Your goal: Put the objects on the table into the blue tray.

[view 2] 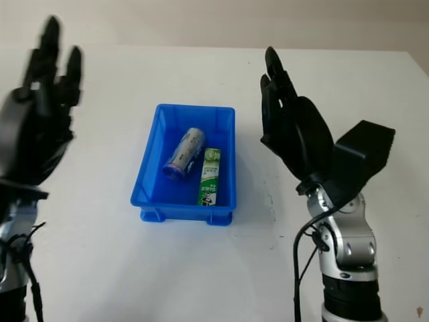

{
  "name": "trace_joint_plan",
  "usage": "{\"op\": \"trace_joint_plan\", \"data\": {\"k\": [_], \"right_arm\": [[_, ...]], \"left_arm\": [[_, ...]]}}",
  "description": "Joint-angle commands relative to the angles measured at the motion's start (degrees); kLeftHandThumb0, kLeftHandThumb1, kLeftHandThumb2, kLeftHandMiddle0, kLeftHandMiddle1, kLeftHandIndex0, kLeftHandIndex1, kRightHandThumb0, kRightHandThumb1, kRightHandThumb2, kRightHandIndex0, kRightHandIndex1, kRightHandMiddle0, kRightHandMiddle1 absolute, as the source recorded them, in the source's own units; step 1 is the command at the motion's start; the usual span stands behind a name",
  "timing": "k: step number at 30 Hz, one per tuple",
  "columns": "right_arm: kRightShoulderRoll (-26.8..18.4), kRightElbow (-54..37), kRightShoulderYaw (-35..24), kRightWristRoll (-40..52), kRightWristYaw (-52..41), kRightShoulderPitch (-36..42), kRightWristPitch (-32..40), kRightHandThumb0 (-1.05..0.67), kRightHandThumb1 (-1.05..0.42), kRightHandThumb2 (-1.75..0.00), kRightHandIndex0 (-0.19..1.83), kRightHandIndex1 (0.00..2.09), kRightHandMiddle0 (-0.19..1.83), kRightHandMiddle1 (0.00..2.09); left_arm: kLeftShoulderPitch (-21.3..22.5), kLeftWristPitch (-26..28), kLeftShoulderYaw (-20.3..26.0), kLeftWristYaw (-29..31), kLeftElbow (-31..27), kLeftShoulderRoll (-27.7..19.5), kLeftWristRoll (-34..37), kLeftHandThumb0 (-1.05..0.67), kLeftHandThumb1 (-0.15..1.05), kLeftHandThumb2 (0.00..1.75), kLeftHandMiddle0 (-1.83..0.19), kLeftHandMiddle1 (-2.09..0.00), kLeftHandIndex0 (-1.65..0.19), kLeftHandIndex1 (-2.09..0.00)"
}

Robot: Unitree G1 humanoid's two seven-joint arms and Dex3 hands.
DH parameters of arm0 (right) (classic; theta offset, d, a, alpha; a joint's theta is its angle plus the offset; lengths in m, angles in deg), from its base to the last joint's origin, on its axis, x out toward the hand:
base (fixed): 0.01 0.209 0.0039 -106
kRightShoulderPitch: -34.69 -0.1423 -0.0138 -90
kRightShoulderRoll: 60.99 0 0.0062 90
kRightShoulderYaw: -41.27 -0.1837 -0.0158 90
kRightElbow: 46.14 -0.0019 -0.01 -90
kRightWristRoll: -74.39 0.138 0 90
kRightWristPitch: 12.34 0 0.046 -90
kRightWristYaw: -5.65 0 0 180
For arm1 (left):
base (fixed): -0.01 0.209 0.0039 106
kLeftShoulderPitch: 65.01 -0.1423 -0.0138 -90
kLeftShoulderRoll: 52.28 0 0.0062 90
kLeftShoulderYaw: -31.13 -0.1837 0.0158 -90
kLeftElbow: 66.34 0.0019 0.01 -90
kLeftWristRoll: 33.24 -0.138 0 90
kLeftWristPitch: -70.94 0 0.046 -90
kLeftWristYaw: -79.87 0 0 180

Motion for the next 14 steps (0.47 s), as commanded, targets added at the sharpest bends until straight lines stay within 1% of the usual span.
{"op": "trace_joint_plan", "data": {"k": [1, 5, 8, 14], "right_arm": [[0.32, 1.81, -0.95, 0.54, 0.51, -1.72, 0.34, -0.81, -1.05, -0.85, -0.19, 0.0, -0.19, 0.0], [0.54, 3.76, -1.63, 0.35, 2.02, -3.2, 0.88, -0.84, -1.05, -0.84, -0.19, 0.0, -0.19, 0.0], [1.0, 4.08, -1.99, 0.3, 3.64, -3.58, 1.72, -0.83, -1.05, -0.85, -0.19, 0.0, -0.19, 0.0], [1.61, 2.92, -3.08, 1.22, 5.05, -2.29, 2.71, -0.81, -1.05, -0.83, -0.19, 0.0, -0.19, 0.0]], "left_arm": [[-0.77, 0.31, 0.8, -1.27, 0.08, 1.12, 0.79, -0.83, 1.05, 0.75, 0.19, 0.0, 0.19, 0.0], [-0.17, 0.55, 1.18, -1.66, 3.08, 2.11, 2.3, -0.83, 1.05, 0.77, 0.19, 0.0, 0.19, 0.0], [0.8, 1.43, 1.0, -2.26, 5.37, 2.86, 3.14, -0.81, 1.05, 0.75, 0.19, 0.0, 0.19, 0.0], [1.4, 1.72, -1.28, -2.97, 6.06, 3.54, 1.41, -0.8, 1.05, 0.72, 0.19, 0.0, 0.19, 0.0]]}}
